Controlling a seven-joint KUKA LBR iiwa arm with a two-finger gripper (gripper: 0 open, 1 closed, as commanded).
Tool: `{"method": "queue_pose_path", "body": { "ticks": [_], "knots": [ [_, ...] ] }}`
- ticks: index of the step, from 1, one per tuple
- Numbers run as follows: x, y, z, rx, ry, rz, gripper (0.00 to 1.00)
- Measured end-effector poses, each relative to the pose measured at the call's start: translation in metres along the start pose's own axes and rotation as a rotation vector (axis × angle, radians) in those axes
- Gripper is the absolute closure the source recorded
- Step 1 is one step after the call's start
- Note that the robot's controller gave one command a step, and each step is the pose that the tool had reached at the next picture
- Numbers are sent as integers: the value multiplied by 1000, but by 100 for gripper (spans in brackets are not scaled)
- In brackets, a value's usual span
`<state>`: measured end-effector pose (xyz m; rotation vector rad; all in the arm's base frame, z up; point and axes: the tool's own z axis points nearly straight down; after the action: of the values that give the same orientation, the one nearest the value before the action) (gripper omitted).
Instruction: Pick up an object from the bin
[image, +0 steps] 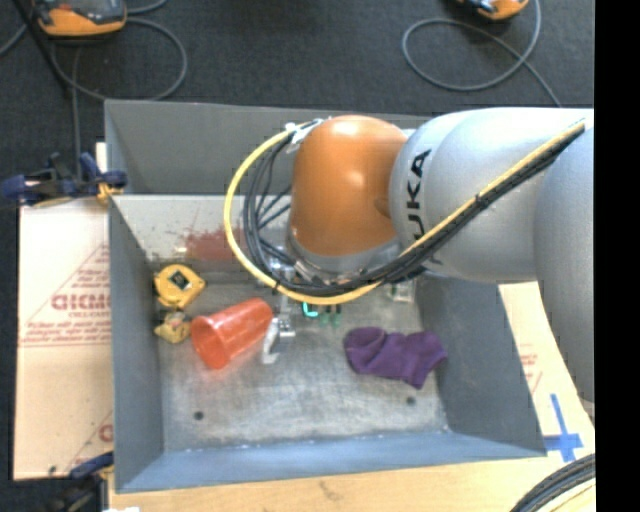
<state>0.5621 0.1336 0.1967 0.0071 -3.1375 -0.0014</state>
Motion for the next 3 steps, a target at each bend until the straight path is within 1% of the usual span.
{"method": "queue_pose_path", "body": {
  "ticks": [1, 2, 3],
  "knots": [
    [-2, -1, -4, -1, -8, 4, 0],
    [-16, 3, 32, 1, -12, -104, 0],
    [-50, 2, 35, 2, -10, -212, 0]
  ]
}}
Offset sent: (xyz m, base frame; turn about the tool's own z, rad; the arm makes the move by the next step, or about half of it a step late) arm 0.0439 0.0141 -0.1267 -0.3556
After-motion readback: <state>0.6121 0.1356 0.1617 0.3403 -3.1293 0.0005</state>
